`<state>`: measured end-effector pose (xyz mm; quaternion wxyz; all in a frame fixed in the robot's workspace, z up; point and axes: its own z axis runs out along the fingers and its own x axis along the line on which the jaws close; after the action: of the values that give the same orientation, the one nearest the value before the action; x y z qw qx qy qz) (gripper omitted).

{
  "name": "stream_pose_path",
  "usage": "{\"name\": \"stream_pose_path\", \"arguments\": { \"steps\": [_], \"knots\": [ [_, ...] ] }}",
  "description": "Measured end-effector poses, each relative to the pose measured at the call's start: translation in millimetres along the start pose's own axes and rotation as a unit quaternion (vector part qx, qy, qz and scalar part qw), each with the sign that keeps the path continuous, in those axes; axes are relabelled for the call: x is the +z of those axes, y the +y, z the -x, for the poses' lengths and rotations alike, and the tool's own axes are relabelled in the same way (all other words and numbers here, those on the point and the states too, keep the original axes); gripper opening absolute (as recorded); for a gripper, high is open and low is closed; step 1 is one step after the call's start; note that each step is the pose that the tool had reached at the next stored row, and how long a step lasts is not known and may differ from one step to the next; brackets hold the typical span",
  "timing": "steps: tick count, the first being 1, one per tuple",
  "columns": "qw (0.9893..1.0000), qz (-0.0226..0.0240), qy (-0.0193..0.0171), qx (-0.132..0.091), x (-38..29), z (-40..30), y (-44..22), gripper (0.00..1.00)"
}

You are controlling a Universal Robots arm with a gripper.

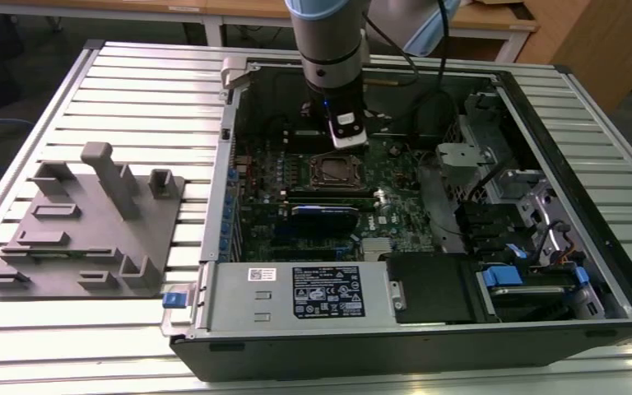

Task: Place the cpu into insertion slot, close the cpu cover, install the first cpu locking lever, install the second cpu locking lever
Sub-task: 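Install the first cpu locking lever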

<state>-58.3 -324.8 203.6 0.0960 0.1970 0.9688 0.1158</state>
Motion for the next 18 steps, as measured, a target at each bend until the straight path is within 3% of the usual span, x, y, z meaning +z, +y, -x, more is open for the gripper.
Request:
{"name": "stream_pose_path", "arguments": {
  "steps": [5, 9, 18],
  "knots": [
    [1.0000, 0.0005, -0.0003, 0.001, -0.4, -1.8, -0.5, 0.10],
    [1.0000, 0.0073, 0.0015, 0.003, -1.3, -5.2, -1.9, 0.10],
    [1.0000, 0.0080, -0.0017, 0.006, 0.9, -5.6, -2.5, 0.10]
  ]
}}
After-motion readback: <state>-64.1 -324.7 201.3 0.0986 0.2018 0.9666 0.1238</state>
